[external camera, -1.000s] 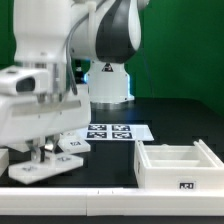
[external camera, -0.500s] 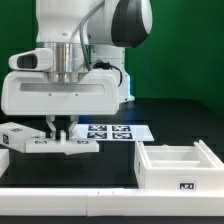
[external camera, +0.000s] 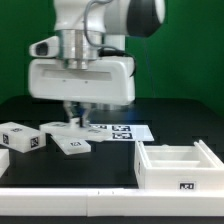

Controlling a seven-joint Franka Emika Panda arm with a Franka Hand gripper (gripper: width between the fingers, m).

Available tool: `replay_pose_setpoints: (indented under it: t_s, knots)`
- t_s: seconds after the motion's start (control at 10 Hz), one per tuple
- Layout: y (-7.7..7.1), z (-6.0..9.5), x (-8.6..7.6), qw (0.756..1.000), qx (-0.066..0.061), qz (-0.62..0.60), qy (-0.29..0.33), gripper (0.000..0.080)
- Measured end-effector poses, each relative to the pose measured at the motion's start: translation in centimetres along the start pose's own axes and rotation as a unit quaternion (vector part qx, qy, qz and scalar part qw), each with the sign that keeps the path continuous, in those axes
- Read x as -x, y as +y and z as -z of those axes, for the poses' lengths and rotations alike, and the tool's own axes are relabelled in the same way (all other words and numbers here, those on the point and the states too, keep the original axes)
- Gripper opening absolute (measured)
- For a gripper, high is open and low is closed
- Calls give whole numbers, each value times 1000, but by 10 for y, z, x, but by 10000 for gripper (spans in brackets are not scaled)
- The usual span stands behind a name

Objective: Assemble cabinet

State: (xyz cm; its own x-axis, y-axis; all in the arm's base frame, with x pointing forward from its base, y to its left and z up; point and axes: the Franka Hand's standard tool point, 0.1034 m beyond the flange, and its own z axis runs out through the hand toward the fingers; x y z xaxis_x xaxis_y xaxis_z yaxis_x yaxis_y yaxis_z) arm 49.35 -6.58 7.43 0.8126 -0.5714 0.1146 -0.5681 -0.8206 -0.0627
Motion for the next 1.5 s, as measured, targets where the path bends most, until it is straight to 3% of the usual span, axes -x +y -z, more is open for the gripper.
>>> replay_pose_setpoints:
  t_s: [0.2, 0.5, 0.6, 0.9, 1.0, 1.1, 1.4, 1.5]
  knots:
    - [-34, 8, 12, 995, -7, -98, -11, 64]
    - [-33, 5, 15, 982, -14, -187, -18, 64]
    - [-36, 5, 20, 967, -14, -255, -29, 64]
    - [-66, 12, 66, 902, 8, -425, -72, 64]
    - [-82, 12, 83, 887, 19, -453, -83, 64]
    - [-92, 12, 94, 883, 22, -461, -85, 64]
    - [-91, 11, 93, 884, 21, -459, -86, 64]
    - [-94, 11, 99, 883, 27, -461, -90, 64]
